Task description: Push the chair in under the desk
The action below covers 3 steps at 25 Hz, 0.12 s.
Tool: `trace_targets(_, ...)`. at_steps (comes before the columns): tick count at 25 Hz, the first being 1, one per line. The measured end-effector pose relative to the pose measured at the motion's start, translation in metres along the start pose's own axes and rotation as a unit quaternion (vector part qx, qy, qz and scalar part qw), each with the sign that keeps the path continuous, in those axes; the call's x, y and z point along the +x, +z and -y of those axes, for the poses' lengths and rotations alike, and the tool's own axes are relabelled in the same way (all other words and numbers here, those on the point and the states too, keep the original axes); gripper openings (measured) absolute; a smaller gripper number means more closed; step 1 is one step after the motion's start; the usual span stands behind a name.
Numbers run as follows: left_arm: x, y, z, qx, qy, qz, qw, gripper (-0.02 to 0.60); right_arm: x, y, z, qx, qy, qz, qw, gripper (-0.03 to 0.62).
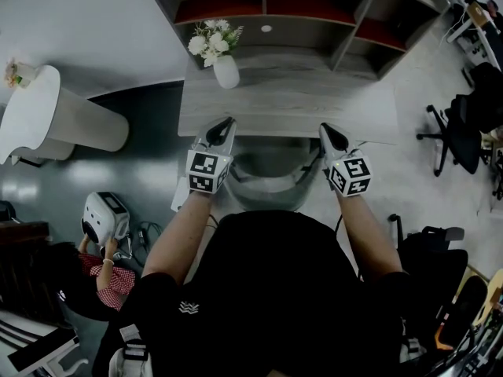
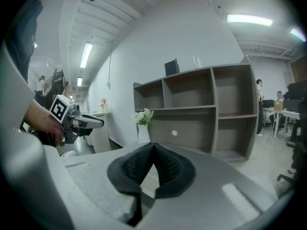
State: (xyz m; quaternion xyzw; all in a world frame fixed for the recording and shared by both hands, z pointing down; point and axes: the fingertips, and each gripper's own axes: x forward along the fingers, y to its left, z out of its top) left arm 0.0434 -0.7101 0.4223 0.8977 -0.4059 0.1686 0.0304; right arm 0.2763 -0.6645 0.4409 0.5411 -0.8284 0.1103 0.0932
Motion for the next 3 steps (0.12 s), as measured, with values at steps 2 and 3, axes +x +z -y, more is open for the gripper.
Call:
trace_targets(2, 0.0013, 0.0049, -0.0051, 0.000, 0.003, 0.004, 1.0000, 0.028, 0.0003, -0.0005, 0.0019, 0.000, -0.001, -0.001, 1.000, 0.002)
trace_targets(3, 0.0021, 0.0074, -0.0076, 0.000, 0.005, 0.007, 1.0000, 0.028, 0.0004, -0.0009, 0.0029, 0.000, -0.001, -0.001, 1.000, 0.002)
